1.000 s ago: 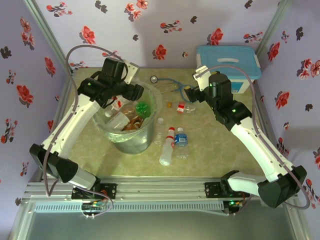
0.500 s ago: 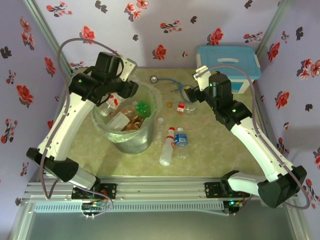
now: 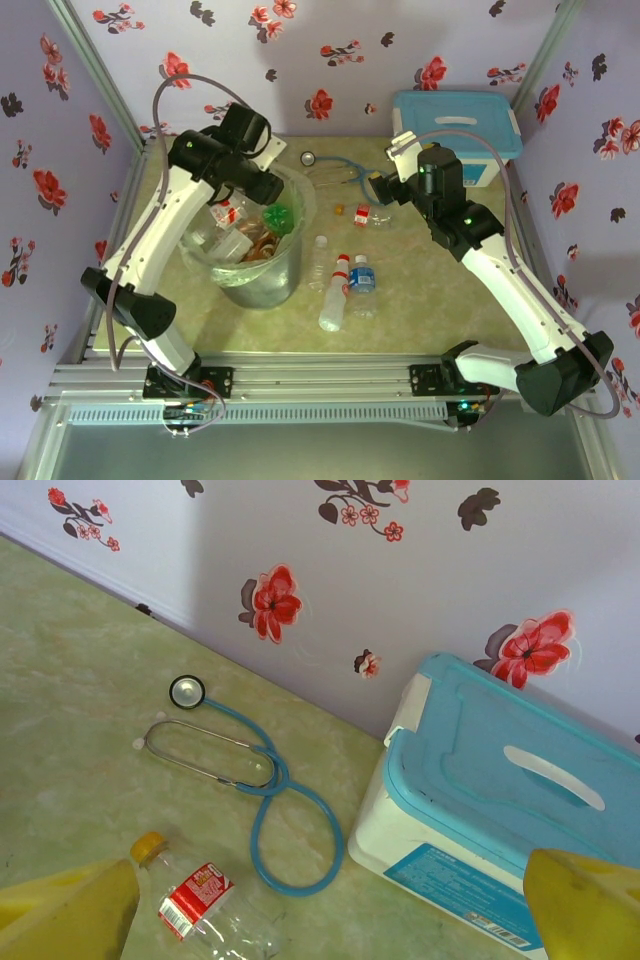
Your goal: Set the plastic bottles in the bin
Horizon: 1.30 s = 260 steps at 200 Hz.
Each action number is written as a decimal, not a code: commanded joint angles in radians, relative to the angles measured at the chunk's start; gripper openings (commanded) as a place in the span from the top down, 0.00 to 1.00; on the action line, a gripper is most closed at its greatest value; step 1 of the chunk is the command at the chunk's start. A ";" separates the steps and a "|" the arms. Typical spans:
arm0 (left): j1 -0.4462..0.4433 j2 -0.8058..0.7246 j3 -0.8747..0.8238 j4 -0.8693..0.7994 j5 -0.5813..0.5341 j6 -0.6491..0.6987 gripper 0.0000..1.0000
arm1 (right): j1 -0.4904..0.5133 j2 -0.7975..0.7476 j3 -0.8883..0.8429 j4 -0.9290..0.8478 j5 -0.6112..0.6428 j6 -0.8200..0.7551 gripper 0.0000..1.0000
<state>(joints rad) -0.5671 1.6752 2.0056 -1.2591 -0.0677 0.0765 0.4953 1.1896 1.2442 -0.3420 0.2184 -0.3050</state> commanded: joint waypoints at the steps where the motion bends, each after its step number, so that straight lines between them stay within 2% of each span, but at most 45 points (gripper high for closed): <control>1: 0.023 -0.008 -0.070 -0.044 0.036 -0.071 0.51 | -0.006 -0.006 -0.015 -0.013 0.024 0.000 0.01; 11: 0.030 -0.011 -0.091 -0.015 0.065 -0.084 0.44 | -0.006 -0.008 -0.015 -0.015 0.025 -0.002 0.01; 19: 0.034 -0.016 -0.112 0.012 0.085 -0.097 0.32 | -0.006 -0.011 -0.016 -0.016 0.027 -0.003 0.01; 38: 0.043 -0.036 -0.145 0.079 0.150 -0.103 0.23 | -0.008 -0.017 -0.022 -0.017 0.028 -0.004 0.01; 67: 0.047 -0.073 -0.115 0.121 0.163 -0.136 0.18 | -0.010 -0.024 -0.023 -0.019 0.029 -0.008 0.01; 118: 0.062 -0.166 -0.108 0.154 0.131 -0.184 0.17 | -0.014 -0.021 -0.026 -0.018 0.027 -0.006 0.01; 152: 0.064 -0.236 -0.200 0.155 0.109 -0.228 0.26 | -0.015 -0.013 -0.022 -0.019 0.020 -0.006 0.01; 169: 0.064 -0.270 -0.288 0.208 0.122 -0.269 0.39 | -0.015 -0.007 -0.020 -0.018 0.017 -0.003 0.01; 202: 0.062 -0.304 -0.433 0.292 0.149 -0.343 0.59 | -0.015 -0.001 -0.016 -0.016 0.015 0.005 0.01; 233: 0.062 -0.332 -0.536 0.381 0.151 -0.387 0.62 | -0.039 0.029 0.008 -0.070 0.051 0.041 0.01; 260: 0.064 -0.333 -0.566 0.420 0.154 -0.395 0.63 | -0.068 0.043 0.004 -0.096 0.023 0.054 0.01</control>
<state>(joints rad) -0.5102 1.3392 1.4815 -0.8700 0.0723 -0.2779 0.4511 1.2171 1.2293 -0.3939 0.2363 -0.2821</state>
